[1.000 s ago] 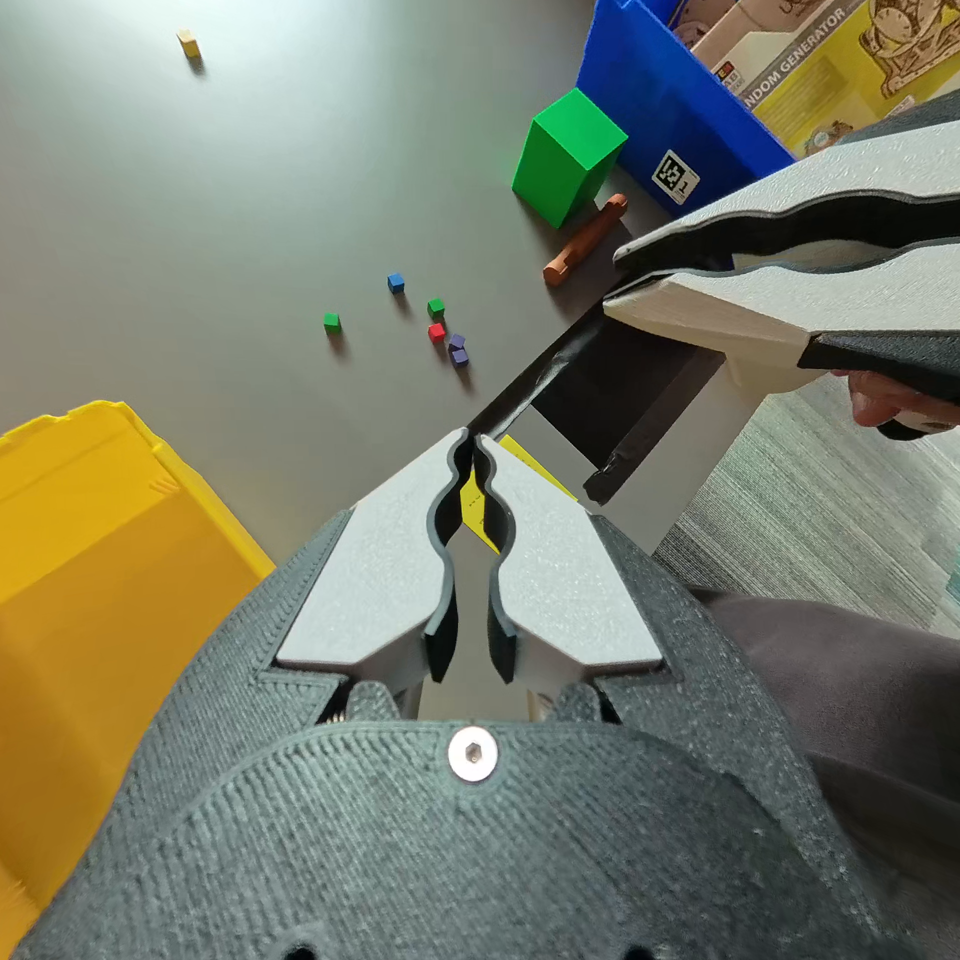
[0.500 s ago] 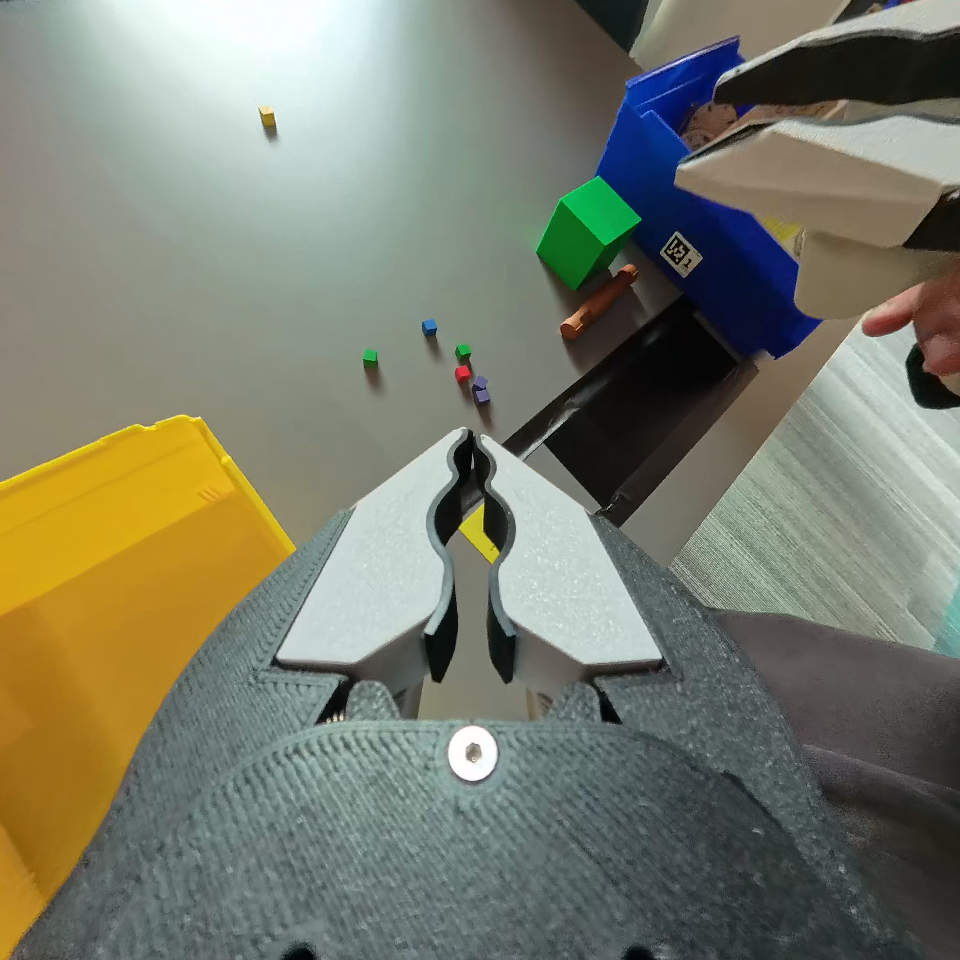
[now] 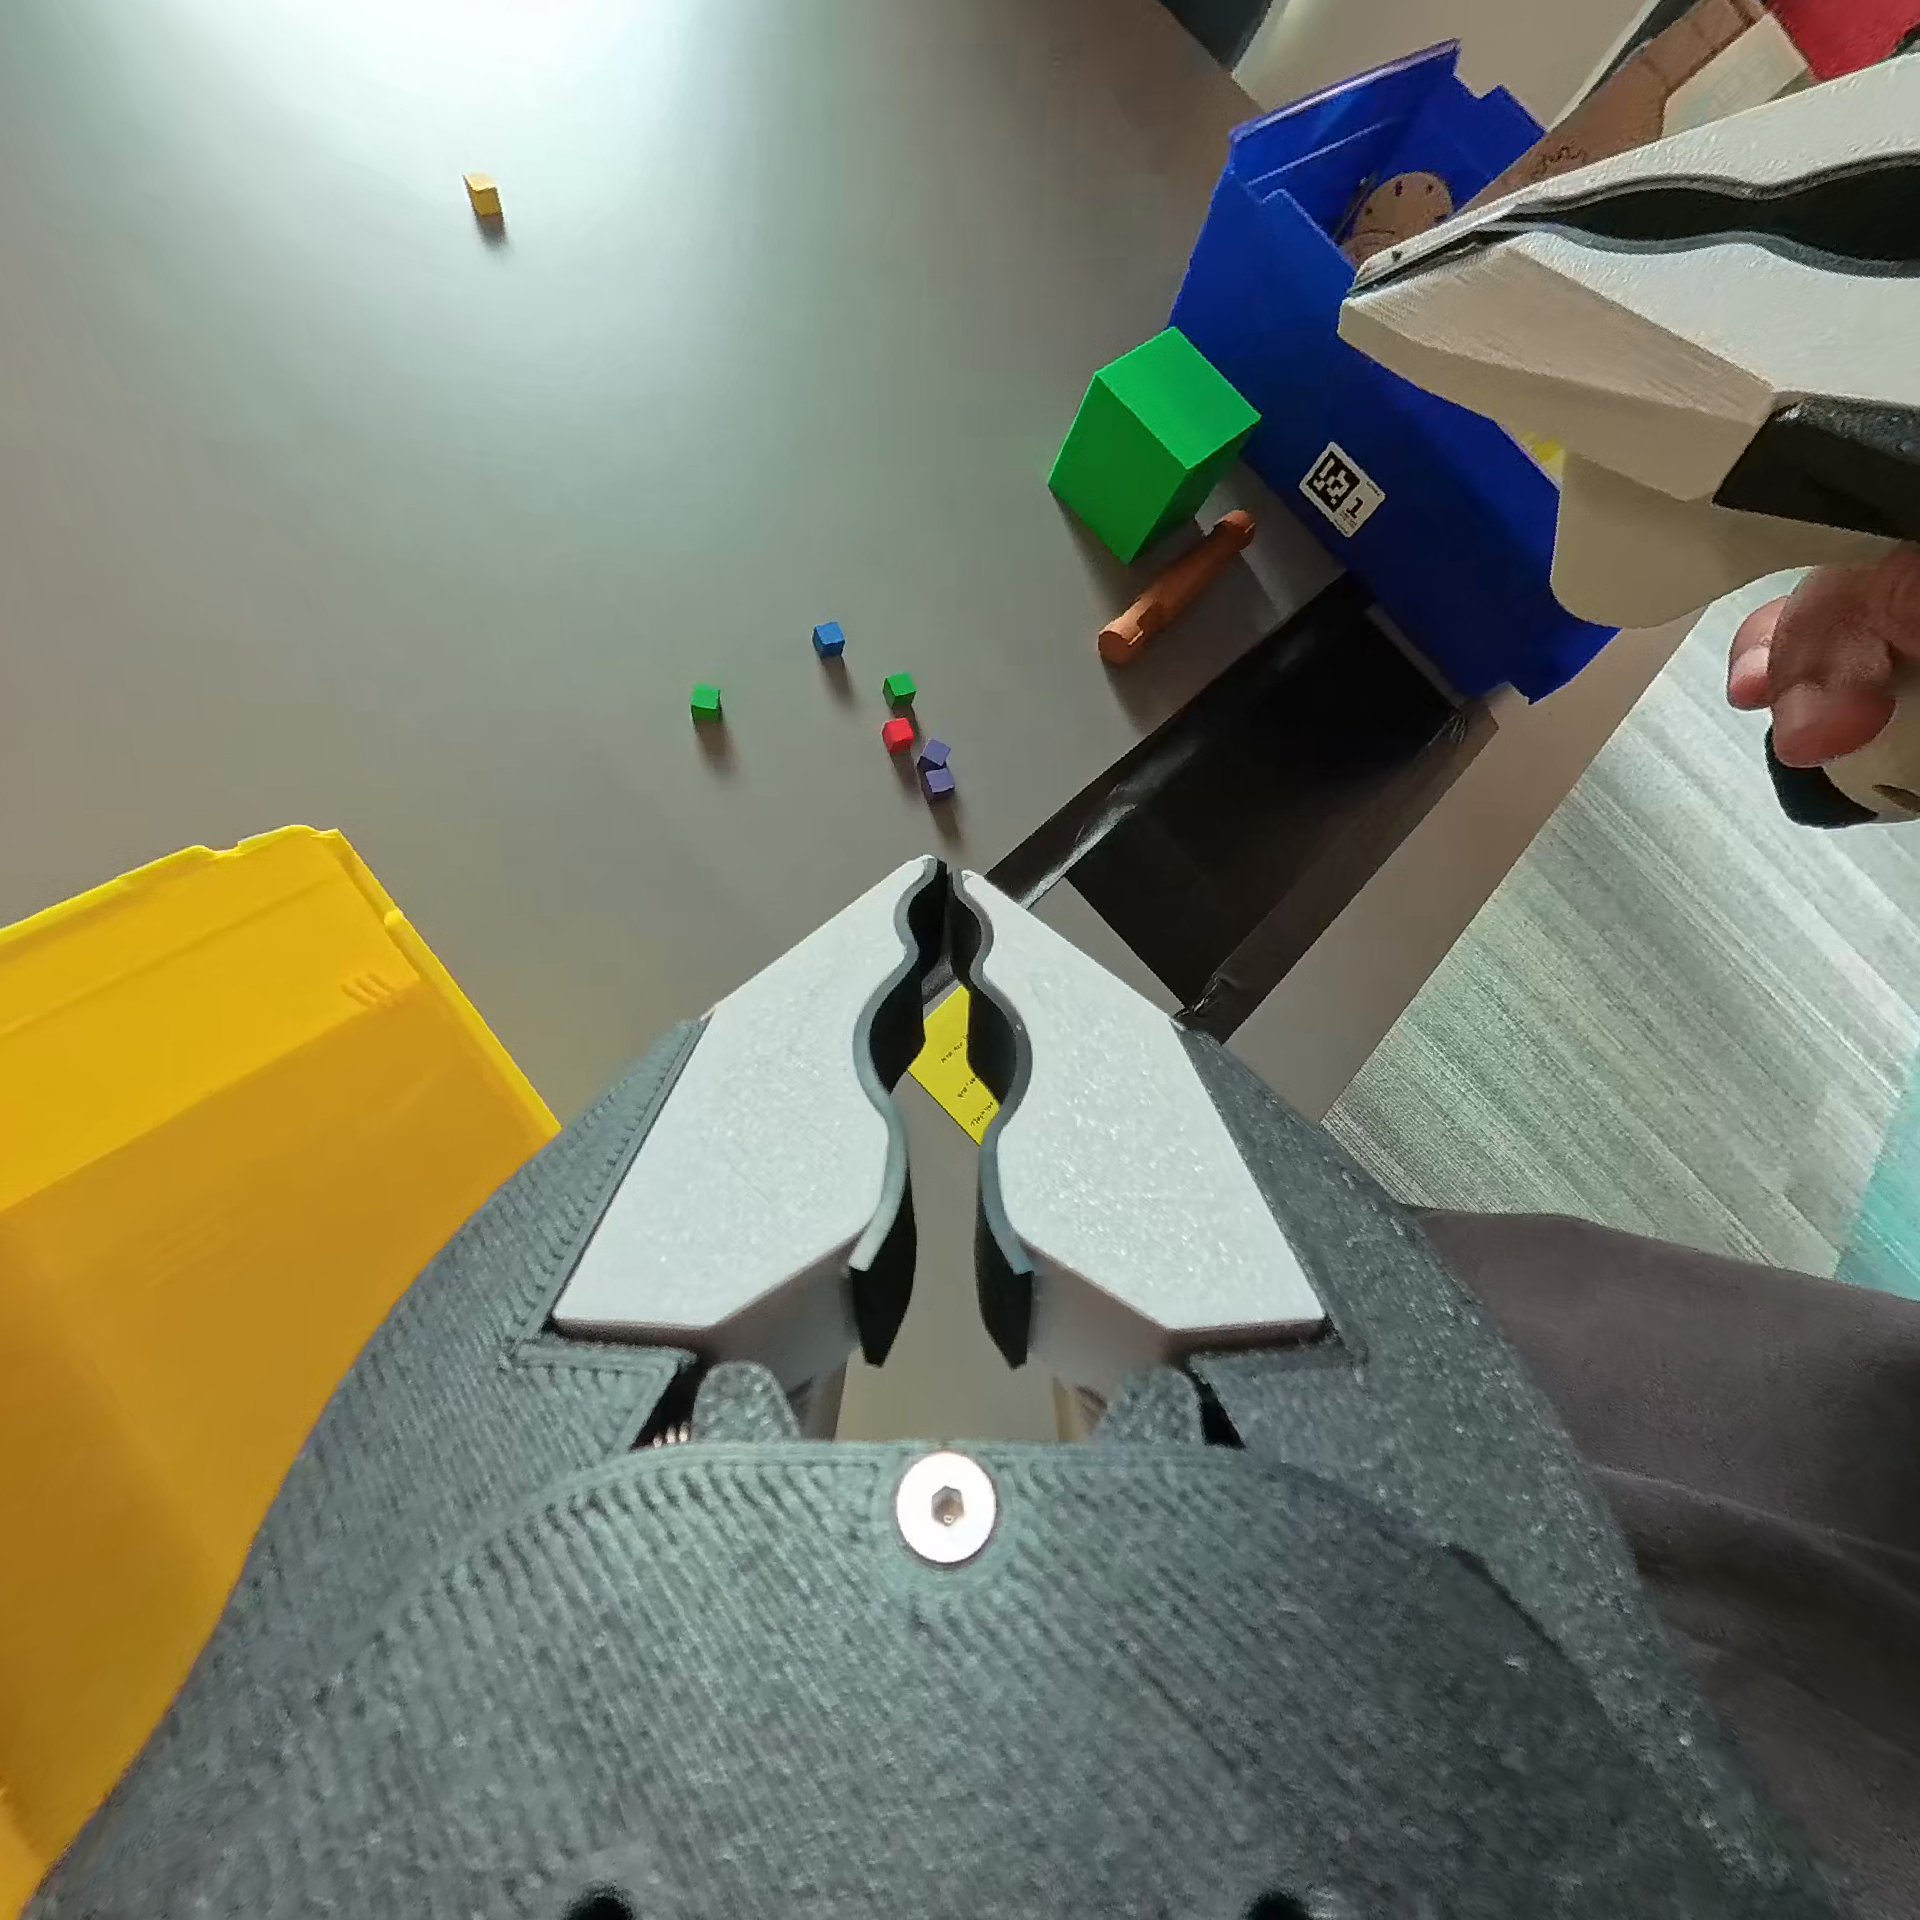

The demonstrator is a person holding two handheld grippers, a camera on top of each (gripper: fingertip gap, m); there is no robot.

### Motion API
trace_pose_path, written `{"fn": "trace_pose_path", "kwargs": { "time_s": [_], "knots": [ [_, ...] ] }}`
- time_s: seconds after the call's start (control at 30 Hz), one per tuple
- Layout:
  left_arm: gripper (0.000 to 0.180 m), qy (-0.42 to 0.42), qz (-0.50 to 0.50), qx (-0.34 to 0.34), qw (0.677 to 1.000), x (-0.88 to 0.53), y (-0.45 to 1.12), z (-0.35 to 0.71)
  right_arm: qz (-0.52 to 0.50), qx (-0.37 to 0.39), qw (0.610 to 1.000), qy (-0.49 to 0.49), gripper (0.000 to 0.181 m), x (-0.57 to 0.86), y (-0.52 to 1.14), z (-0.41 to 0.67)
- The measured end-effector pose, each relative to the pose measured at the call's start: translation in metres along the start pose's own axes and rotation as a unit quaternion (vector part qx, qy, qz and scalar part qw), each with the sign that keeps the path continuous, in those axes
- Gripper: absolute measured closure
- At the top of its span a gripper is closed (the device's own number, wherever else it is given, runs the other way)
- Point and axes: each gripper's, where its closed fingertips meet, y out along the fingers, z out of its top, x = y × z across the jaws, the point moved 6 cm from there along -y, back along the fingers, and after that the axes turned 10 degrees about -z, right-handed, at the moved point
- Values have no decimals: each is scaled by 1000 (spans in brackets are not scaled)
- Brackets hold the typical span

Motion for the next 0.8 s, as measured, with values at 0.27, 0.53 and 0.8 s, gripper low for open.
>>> {"fn": "trace_pose_path", "kwargs": {
  "time_s": [0.27, 0.53, 0.8],
  "knots": [
    [180, -8, -15, 1, 1000, 3, 3, 0, 40, -27, 999, 4, 165, -11, -3, -8],
    [180, -11, -34, -4, 999, 8, 1, -4, 59, -35, 998, -5, 157, -19, -4, -9],
    [180, -12, -37, 6, 999, 9, -3, -4, 68, -41, 997, 2, 153, -25, -5, -11]
  ]
}}
